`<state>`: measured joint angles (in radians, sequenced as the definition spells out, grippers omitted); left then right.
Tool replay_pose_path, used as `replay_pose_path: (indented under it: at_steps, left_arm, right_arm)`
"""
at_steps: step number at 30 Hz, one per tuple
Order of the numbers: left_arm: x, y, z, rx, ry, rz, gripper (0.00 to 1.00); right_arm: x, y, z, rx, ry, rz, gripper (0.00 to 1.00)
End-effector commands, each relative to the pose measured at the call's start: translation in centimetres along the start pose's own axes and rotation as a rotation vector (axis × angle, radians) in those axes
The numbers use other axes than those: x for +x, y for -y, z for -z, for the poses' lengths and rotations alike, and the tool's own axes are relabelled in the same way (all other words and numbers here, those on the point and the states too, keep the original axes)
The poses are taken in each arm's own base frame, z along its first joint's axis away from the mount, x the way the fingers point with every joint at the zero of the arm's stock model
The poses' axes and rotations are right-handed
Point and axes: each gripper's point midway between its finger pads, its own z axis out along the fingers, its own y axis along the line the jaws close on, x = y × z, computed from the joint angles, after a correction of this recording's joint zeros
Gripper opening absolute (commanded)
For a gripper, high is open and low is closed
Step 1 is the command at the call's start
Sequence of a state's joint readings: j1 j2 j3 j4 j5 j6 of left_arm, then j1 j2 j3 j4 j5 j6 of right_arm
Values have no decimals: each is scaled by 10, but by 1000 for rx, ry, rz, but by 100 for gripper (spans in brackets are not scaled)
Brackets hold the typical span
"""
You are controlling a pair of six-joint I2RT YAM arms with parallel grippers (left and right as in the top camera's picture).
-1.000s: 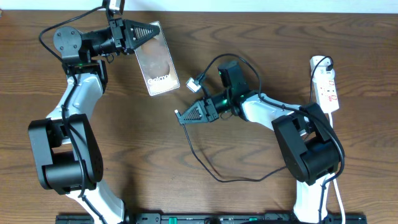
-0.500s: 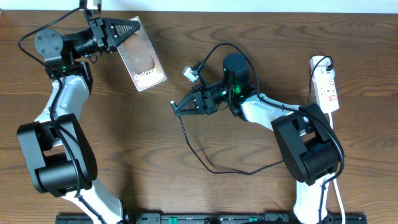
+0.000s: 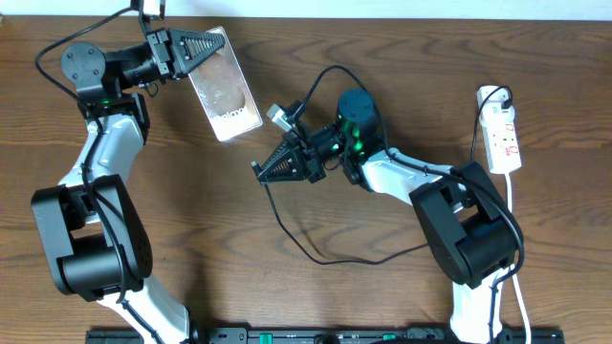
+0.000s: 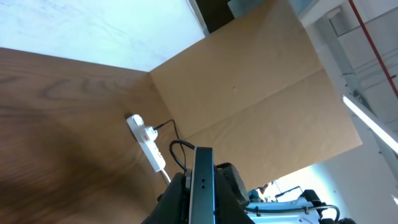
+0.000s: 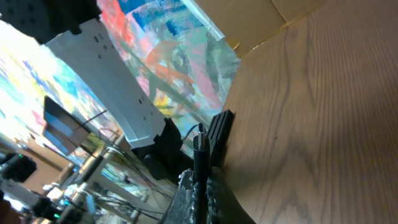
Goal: Plug charger to phone and switch on socket
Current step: 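Carry the connector with the right gripper toward the phone's bottom port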
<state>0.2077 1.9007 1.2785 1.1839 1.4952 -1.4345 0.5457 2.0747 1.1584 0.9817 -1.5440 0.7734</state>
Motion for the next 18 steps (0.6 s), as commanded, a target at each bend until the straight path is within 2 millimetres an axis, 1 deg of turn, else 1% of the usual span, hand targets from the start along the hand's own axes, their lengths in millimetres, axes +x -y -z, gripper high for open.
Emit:
replay_pose_path:
  at_steps: [1,6,12,18]
  left_arm:
    - [0,3,0,-1,-1,-4,7]
    - [4,2,-2,1,-14,13,7]
    - [10,5,-13,15,-42,18,7]
    - [12,5,-14,17,-50,13,7]
  right_arm:
    - [-8,-4,-2,9,12,55,1]
    - [-11,-3,-2,20,24,62,1]
    - [-20,4,-1,66,73,66,1]
    - [-27,11,2,105,116,36,1]
